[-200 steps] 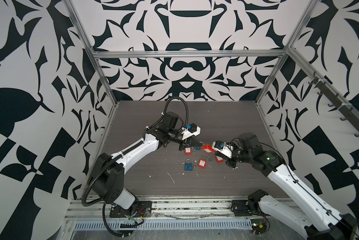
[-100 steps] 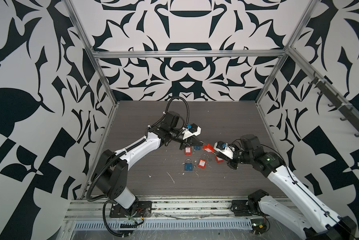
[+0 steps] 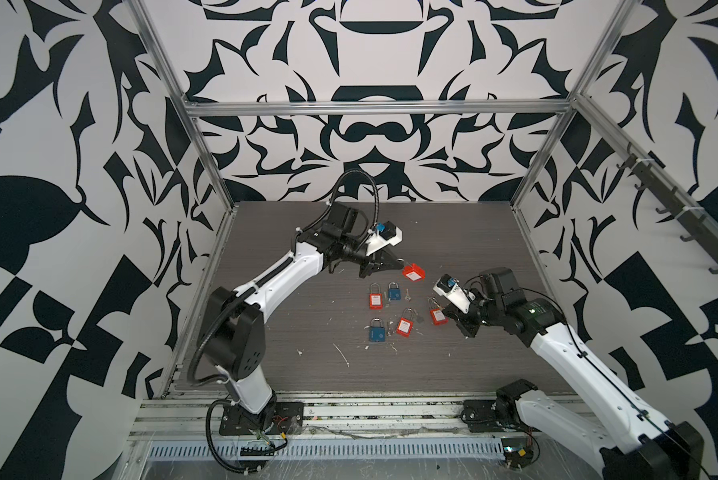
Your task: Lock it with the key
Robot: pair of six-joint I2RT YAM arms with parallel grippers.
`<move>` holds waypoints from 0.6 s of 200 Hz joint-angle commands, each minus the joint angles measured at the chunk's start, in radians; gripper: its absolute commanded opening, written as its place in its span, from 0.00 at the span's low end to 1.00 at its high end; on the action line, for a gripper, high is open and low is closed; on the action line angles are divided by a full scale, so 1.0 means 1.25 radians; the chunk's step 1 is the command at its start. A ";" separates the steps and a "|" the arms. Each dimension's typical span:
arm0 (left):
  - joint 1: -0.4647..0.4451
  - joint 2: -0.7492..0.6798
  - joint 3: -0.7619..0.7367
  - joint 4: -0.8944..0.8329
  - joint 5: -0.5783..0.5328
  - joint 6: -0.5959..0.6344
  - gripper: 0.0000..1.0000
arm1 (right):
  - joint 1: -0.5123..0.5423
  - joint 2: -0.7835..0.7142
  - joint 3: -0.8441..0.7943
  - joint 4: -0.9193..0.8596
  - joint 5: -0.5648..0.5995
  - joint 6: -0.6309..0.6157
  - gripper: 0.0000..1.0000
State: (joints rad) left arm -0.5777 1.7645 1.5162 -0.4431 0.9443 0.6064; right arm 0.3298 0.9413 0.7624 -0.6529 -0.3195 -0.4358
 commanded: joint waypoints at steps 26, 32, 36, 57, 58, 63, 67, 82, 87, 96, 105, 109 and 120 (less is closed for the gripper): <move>-0.033 0.221 0.269 -0.345 -0.076 -0.011 0.00 | -0.017 0.019 0.035 0.084 0.206 0.165 0.00; -0.039 0.249 0.301 -0.365 -0.088 -0.016 0.00 | -0.018 0.022 0.032 0.089 0.216 0.176 0.00; -0.042 0.270 0.324 -0.378 -0.091 -0.016 0.00 | -0.020 0.023 0.031 0.093 0.217 0.182 0.00; -0.059 0.382 0.455 -0.467 -0.098 -0.008 0.00 | -0.022 0.036 0.022 0.118 0.210 0.207 0.00; -0.060 0.388 0.462 -0.473 -0.098 -0.007 0.00 | -0.022 0.037 0.022 0.118 0.208 0.207 0.00; -0.063 0.418 0.498 -0.495 -0.103 -0.003 0.00 | -0.022 0.041 0.021 0.122 0.201 0.211 0.00; -0.066 0.442 0.527 -0.513 -0.110 -0.001 0.00 | -0.022 0.045 0.020 0.124 0.198 0.217 0.00; -0.076 0.531 0.644 -0.585 -0.140 0.009 0.00 | -0.022 0.059 0.016 0.132 0.185 0.228 0.00; -0.077 0.558 0.683 -0.605 -0.149 0.011 0.00 | -0.022 0.064 0.015 0.136 0.184 0.230 0.00; -0.078 0.599 0.742 -0.633 -0.158 0.010 0.00 | -0.022 0.074 0.012 0.141 0.183 0.237 0.00; -0.078 0.631 0.782 -0.649 -0.163 0.007 0.00 | -0.022 0.085 0.010 0.148 0.179 0.239 0.00; -0.078 0.640 0.790 -0.654 -0.164 0.007 0.00 | -0.022 0.089 0.009 0.150 0.179 0.242 0.00; -0.078 0.654 0.793 -0.647 -0.170 0.000 0.00 | -0.022 0.106 0.009 0.162 0.181 0.250 0.00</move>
State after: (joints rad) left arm -0.6762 2.5473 2.4424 -1.1015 0.7494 0.5957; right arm 0.3042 1.0481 0.7654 -0.5095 -0.0929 -0.1692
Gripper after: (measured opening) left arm 0.067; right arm 0.063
